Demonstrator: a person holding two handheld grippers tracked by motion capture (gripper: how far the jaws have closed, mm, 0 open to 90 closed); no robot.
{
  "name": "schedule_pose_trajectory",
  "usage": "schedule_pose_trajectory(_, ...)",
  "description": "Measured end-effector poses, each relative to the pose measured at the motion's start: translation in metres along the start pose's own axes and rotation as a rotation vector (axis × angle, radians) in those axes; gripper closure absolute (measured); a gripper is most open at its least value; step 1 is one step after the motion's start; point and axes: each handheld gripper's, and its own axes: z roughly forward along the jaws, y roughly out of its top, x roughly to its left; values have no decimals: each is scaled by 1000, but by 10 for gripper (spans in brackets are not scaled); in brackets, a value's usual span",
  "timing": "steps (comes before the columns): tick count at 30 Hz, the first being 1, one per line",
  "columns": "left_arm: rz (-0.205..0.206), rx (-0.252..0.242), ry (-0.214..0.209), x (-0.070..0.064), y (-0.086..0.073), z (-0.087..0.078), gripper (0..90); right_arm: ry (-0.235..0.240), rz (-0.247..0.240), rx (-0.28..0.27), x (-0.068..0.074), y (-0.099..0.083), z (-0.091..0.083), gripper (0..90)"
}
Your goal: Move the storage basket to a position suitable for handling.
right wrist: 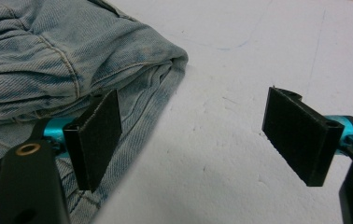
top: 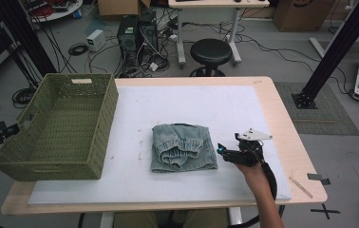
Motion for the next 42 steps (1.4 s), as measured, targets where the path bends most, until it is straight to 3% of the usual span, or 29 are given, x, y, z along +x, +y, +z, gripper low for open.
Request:
schedule_pose_trajectory(5, 4, 37, 7, 6, -2, 8, 369, -7, -1, 0, -1, 3, 1, 204)
schedule_pose_trajectory(8, 25, 83, 1, 7, 0, 16, 405, -10, 2, 4, -4, 4, 3, 204)
schedule_pose_trajectory(15, 39, 126, -18, 12, 5, 23, 517, -18, 1, 5, -9, 8, 6, 204)
schedule_pose_trajectory(18, 63, 159, -25, 11, 8, 28, 545, -22, 3, 6, -10, 9, 7, 204)
schedule_pose_trajectory(23, 90, 212, -9, 7, 10, 36, 568, -22, 1, 11, -10, 9, 9, 204)
schedule_pose_trajectory(30, 101, 248, -7, 7, 10, 39, 542, -24, 7, 9, -11, 7, 7, 204)
schedule_pose_trajectory(38, 75, 246, 44, 11, 10, 38, 740, -25, 2, 10, -12, 8, 7, 204)
schedule_pose_trajectory(42, 71, 240, 93, 11, 9, 38, 850, -23, 3, 12, -11, 8, 8, 204)
